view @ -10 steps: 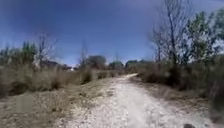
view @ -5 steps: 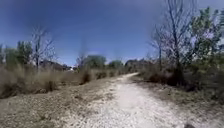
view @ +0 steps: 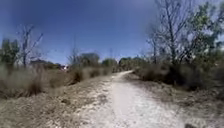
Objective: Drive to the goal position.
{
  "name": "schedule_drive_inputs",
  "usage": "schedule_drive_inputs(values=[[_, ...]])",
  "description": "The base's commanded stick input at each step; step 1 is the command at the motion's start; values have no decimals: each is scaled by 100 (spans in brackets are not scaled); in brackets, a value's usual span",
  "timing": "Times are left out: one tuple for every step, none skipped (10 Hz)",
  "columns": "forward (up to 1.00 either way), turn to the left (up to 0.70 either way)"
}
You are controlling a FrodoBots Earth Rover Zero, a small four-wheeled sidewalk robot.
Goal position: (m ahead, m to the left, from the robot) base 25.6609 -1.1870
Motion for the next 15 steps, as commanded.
schedule_drive_inputs(values=[[50,0],[50,0],[50,0],[50,0],[50,0],[50,0],[50,0],[50,0],[50,0],[50,0],[50,0],[50,0],[50,0],[50,0],[50,0]])
